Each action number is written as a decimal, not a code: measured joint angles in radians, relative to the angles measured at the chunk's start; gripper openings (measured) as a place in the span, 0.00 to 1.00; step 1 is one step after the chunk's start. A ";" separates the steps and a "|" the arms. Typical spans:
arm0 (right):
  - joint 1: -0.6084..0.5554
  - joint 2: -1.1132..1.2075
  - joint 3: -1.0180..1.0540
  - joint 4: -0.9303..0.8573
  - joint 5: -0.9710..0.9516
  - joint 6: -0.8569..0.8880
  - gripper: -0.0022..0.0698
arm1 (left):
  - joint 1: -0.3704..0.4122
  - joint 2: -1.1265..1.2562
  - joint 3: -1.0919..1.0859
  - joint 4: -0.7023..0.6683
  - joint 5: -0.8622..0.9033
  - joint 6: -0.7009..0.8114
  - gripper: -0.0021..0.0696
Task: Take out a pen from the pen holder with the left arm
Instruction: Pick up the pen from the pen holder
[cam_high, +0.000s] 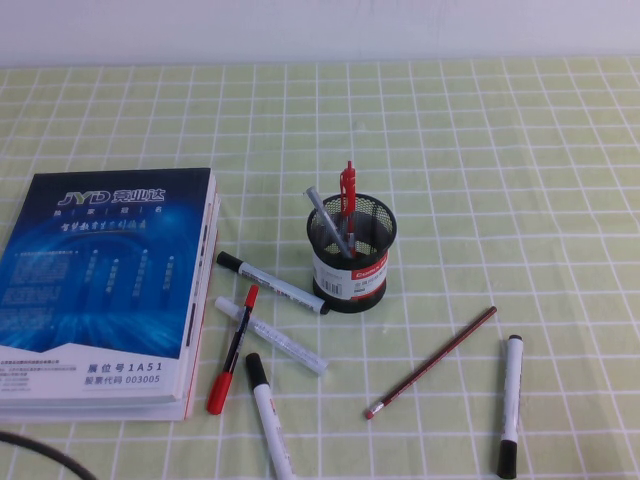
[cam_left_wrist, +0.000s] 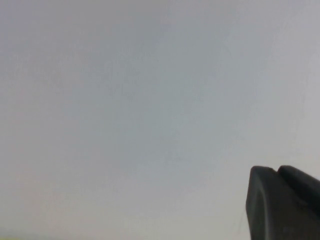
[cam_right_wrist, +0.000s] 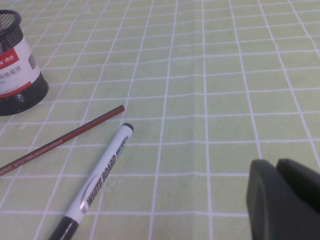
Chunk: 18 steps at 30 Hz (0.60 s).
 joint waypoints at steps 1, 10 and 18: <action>0.000 0.000 0.000 0.000 0.000 0.000 0.01 | 0.000 0.026 0.000 0.010 -0.028 -0.010 0.02; 0.000 0.000 0.000 0.000 0.000 0.000 0.01 | 0.000 0.202 -0.002 0.144 -0.187 -0.244 0.02; 0.000 0.000 0.000 0.000 0.000 0.000 0.01 | 0.000 0.437 -0.054 0.493 -0.356 -0.262 0.02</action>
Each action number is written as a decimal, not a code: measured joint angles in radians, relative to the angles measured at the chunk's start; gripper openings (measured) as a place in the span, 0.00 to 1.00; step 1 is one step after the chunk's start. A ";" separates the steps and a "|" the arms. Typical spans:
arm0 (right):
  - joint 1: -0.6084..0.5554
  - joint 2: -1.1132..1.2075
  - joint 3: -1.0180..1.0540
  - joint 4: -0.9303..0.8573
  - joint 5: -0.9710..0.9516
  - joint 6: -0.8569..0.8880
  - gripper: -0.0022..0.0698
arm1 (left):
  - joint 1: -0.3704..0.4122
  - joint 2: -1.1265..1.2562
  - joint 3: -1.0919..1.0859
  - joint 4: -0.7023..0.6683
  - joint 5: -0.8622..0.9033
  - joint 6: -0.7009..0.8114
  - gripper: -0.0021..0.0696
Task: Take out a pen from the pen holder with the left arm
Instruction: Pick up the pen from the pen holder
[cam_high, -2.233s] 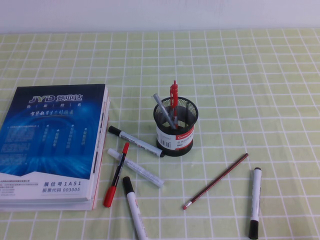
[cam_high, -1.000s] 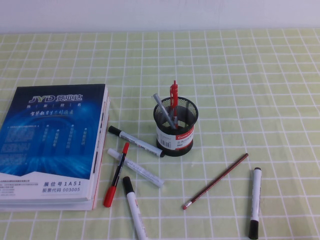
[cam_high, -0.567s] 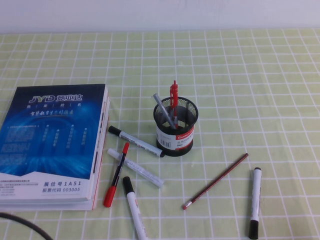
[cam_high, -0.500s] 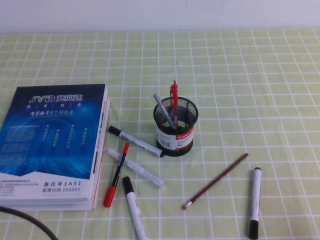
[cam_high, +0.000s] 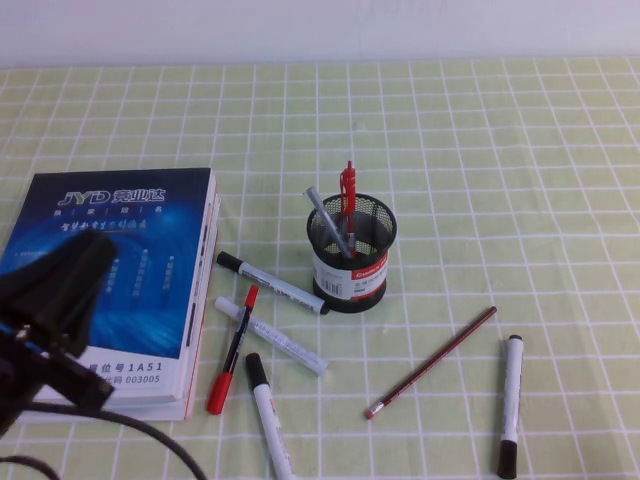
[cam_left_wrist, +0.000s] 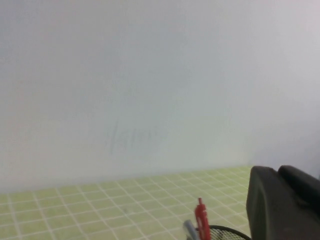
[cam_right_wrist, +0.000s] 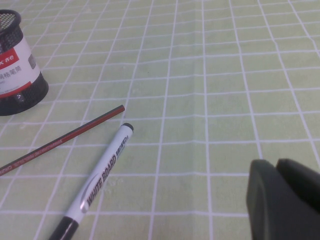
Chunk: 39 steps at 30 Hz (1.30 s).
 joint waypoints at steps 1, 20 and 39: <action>0.000 0.000 0.000 0.000 0.000 0.000 0.01 | 0.000 0.031 -0.012 0.033 -0.031 -0.007 0.02; 0.000 0.000 0.000 0.000 0.000 0.000 0.01 | -0.224 0.568 -0.301 0.141 -0.140 -0.007 0.02; 0.000 0.000 0.000 0.000 0.000 0.000 0.01 | -0.256 0.765 -0.466 0.099 -0.137 -0.083 0.04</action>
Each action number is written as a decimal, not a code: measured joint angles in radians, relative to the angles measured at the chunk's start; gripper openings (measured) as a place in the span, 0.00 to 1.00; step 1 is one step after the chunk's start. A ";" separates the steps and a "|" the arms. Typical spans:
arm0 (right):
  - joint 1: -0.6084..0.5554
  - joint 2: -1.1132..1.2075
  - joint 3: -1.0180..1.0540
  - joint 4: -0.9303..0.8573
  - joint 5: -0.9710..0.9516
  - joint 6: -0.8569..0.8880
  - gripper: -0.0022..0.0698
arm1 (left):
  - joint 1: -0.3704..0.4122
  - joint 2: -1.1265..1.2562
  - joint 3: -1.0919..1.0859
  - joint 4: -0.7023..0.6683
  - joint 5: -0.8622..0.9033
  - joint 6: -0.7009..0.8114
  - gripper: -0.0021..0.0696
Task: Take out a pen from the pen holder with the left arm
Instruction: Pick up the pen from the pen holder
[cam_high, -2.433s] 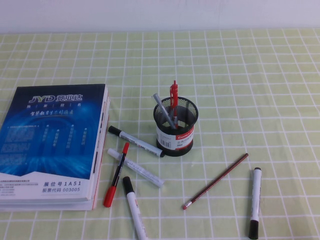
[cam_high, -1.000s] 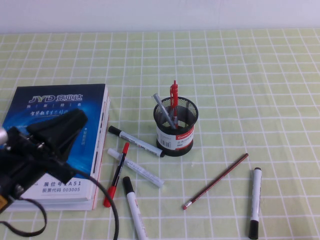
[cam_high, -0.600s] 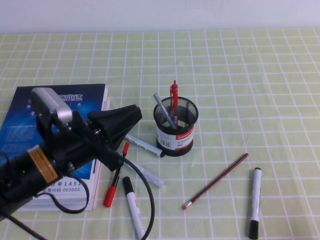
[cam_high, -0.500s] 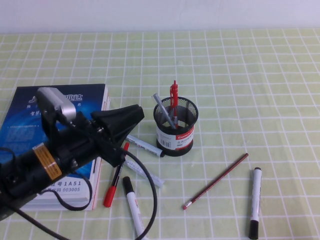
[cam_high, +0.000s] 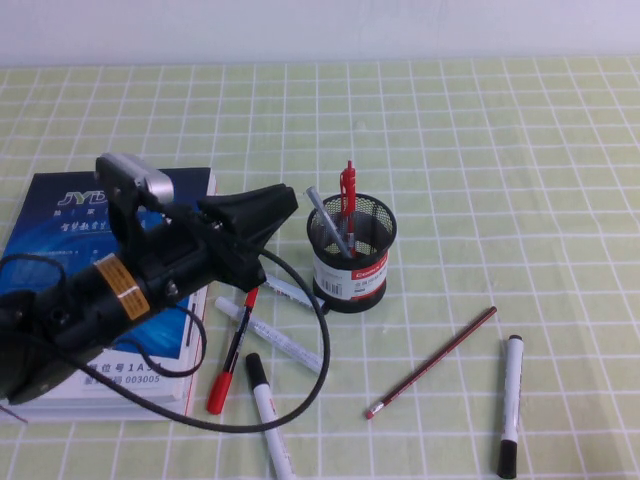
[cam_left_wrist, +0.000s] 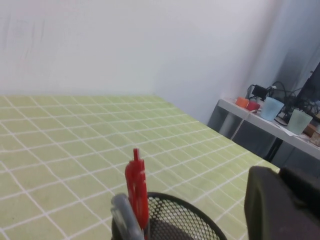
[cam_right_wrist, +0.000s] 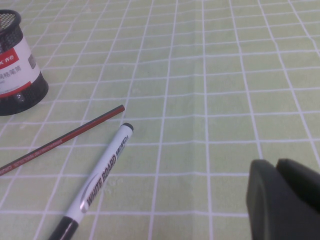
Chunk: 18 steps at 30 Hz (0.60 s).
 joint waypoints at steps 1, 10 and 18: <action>0.000 0.000 0.000 0.000 0.000 0.000 0.01 | -0.006 0.002 -0.013 -0.002 0.016 -0.002 0.06; 0.000 0.000 0.000 0.000 0.000 0.000 0.01 | -0.093 0.047 -0.172 -0.018 0.332 -0.015 0.37; 0.000 0.000 0.000 0.000 0.000 0.000 0.01 | -0.105 0.104 -0.265 -0.094 0.460 -0.015 0.39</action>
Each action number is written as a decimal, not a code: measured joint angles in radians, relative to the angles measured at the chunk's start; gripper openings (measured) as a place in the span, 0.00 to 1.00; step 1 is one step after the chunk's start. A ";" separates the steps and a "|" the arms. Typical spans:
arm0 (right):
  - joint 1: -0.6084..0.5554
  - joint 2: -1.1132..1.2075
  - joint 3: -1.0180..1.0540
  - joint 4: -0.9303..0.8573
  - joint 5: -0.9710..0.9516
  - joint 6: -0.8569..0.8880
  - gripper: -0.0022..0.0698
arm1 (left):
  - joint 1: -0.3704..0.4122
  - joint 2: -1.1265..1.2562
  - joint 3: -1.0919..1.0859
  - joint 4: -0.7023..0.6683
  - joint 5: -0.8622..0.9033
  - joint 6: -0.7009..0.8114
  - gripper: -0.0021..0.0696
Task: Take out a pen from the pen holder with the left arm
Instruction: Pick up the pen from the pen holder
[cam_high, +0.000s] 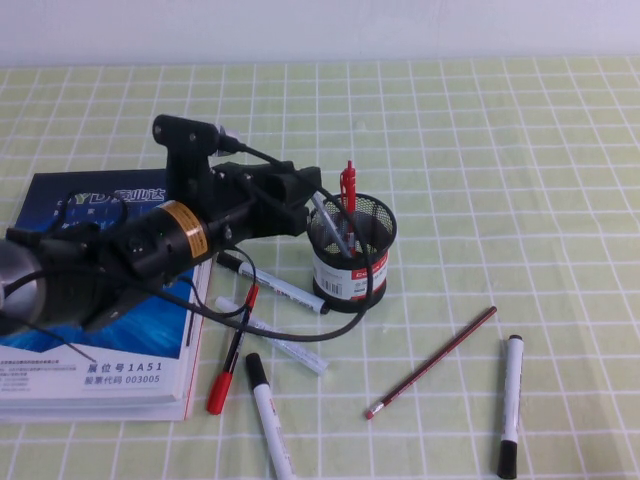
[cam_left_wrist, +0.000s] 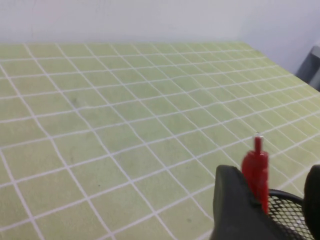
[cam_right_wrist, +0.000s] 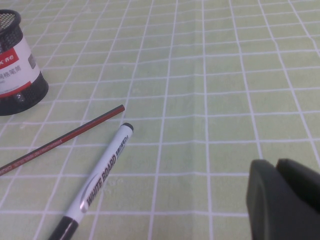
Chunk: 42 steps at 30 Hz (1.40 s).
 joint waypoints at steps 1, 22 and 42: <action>0.000 0.000 0.000 0.000 0.000 0.000 0.01 | 0.000 0.010 -0.002 -0.014 -0.002 0.000 0.40; 0.000 0.000 0.000 0.000 0.000 0.000 0.01 | 0.000 0.168 -0.011 -0.105 -0.204 -0.023 0.30; 0.000 0.000 0.000 0.000 0.000 0.000 0.01 | 0.000 0.132 -0.012 -0.117 -0.260 -0.019 0.11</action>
